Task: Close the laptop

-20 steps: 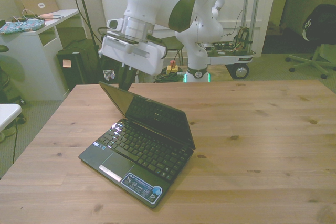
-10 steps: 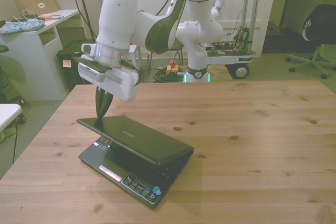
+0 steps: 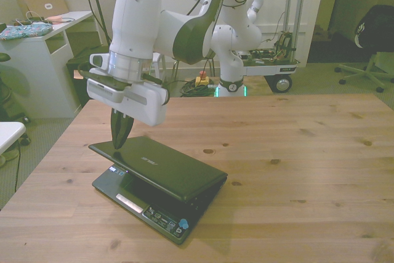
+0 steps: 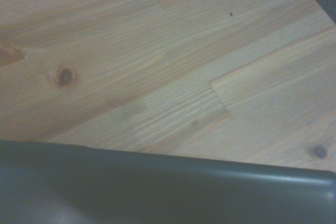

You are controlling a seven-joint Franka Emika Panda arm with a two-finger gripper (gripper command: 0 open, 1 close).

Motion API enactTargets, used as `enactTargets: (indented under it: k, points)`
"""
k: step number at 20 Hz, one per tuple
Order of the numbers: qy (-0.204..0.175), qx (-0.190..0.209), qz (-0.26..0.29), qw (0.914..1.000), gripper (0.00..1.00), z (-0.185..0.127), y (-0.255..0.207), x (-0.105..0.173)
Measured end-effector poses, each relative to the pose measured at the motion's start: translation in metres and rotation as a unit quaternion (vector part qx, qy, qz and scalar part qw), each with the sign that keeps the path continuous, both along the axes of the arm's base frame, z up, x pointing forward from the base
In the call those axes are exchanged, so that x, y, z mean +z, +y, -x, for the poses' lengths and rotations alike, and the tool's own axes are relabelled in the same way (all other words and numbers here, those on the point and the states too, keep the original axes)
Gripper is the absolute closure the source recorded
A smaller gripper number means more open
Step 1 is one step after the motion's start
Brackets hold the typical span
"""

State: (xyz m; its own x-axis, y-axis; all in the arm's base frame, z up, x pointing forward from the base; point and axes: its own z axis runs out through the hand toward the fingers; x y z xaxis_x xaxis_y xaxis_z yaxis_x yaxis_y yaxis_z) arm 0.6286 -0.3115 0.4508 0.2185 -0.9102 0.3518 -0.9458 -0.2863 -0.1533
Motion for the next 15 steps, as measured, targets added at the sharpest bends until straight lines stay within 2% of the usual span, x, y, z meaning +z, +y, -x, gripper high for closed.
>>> enactTargets:
  k: [5, 9, 13, 14, 15]
  points:
    - [0.011, 0.004, -0.009, 0.9999, 1.0, -0.017, -0.007, -0.031]
    - [0.023, 0.002, -0.016, 0.9996, 1.0, -0.018, -0.015, -0.054]
    - [0.018, 0.009, -0.024, 0.9995, 1.0, -0.018, -0.014, -0.05]
    - [0.014, 0.017, -0.031, 0.9993, 0.0, -0.017, -0.008, -0.042]
    - [0.011, 0.029, -0.04, 0.9987, 0.0, -0.016, 0.003, -0.028]
